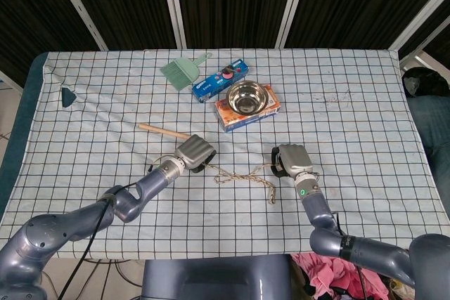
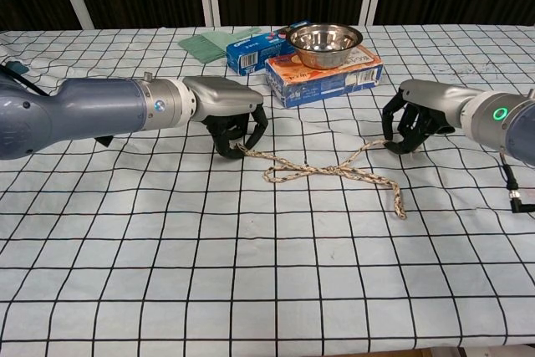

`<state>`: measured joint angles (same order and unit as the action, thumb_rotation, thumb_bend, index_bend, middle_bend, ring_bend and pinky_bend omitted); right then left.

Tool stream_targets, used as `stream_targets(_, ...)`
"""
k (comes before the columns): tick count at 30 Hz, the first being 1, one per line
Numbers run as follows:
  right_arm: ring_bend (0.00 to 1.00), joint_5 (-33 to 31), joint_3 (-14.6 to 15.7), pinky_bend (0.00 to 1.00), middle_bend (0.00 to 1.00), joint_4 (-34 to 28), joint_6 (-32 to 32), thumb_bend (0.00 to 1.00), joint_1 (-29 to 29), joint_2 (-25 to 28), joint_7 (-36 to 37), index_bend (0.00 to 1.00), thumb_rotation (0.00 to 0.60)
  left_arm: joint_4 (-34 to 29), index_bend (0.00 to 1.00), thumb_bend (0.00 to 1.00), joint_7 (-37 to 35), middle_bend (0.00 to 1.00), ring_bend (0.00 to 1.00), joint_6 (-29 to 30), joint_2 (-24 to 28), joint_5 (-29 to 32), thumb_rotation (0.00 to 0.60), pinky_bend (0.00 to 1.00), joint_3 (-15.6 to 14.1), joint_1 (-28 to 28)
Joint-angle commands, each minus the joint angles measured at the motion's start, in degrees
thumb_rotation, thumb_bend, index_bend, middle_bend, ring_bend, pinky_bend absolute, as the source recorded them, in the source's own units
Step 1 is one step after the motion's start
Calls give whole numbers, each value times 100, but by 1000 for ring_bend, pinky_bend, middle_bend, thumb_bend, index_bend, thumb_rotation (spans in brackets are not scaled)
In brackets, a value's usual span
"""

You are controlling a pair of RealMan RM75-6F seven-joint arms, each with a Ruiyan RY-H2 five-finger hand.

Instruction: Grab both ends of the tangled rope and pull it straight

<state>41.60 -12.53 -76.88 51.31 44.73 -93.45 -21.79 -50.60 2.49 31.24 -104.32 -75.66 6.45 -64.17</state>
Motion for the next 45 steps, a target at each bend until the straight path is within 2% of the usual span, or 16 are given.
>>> stream_targets(1, 1000, 0, -1, 921, 845, -4, -1, 442, -1, 2, 0, 636, 600, -10, 578, 384, 10, 879, 804, -3, 3, 4, 600, 692, 4, 0)
stream_targets(31, 1000, -112, -60, 921, 846, -59, 36, 451, 46, 53, -118, 647, 600, -220, 622, 426, 34, 882, 806, 31, 152, 82, 600, 694, 99, 43)
stream_targets(35, 1000, -94, -28, 921, 846, -163, 91, 452, -17, 196, -130, 648, 600, -338, 623, 444, 20, 882, 806, 107, 302, 107, 600, 694, 131, 96)
stream_targets(45, 1000, -72, 27, 921, 848, -641, 278, 452, -368, 1023, 4, 653, 600, -926, 623, 445, 114, 883, 806, 260, 971, 211, 600, 694, 104, 324)
